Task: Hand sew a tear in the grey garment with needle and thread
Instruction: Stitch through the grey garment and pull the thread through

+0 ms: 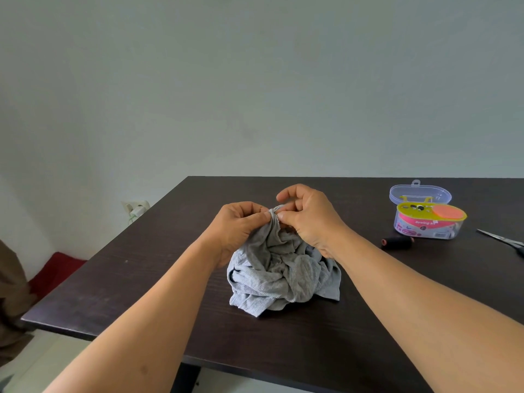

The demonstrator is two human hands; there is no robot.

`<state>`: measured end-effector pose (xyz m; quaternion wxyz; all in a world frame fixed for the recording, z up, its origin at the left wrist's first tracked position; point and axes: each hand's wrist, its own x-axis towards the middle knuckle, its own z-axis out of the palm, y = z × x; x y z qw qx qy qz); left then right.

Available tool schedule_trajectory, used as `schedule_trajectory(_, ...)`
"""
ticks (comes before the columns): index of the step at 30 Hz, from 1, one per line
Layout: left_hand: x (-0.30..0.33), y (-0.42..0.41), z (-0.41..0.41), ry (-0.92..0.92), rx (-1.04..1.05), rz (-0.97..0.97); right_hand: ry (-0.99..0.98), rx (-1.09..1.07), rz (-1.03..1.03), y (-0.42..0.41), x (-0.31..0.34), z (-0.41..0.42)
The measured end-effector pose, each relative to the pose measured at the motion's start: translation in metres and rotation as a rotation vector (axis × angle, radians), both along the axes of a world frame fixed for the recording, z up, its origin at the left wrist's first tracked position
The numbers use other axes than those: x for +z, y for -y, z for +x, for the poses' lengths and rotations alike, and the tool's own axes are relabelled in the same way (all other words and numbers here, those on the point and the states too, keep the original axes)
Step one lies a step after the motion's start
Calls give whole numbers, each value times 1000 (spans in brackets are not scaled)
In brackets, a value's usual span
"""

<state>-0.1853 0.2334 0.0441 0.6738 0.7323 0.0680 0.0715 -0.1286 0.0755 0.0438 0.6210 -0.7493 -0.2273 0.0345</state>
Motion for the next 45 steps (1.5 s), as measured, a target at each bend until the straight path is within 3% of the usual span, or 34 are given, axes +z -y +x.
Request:
schedule_trajectory(12, 5, 0, -1, 45, 29, 41, 115, -58, -31, -4, 5, 1)
schedule_trajectory(17, 5, -3, 3, 39, 61, 108, 274, -3, -179, -7, 10, -2)
schedule_trajectory(23, 5, -4, 3, 14, 51, 147, 300, 6, -211, -12, 14, -2)
schedule_trajectory(28, 1, -8, 7, 19, 105, 264, 217, -32, -41, -14, 27, -2)
schedule_trajectory(32, 0, -13, 7, 18, 107, 236, 97, 84, 112, -10, 40, 2)
schedule_trajectory(40, 0, -16, 5, 37, 134, 316, -56, 96, 226, 0, 58, 5)
schedule_trajectory(42, -1, -17, 5, 36, 134, 310, -7, 55, 136, 1, 56, 9)
schedule_trajectory(45, 1, -17, 5, 28, 130, 312, 161, 26, -160, 2, 52, 11)
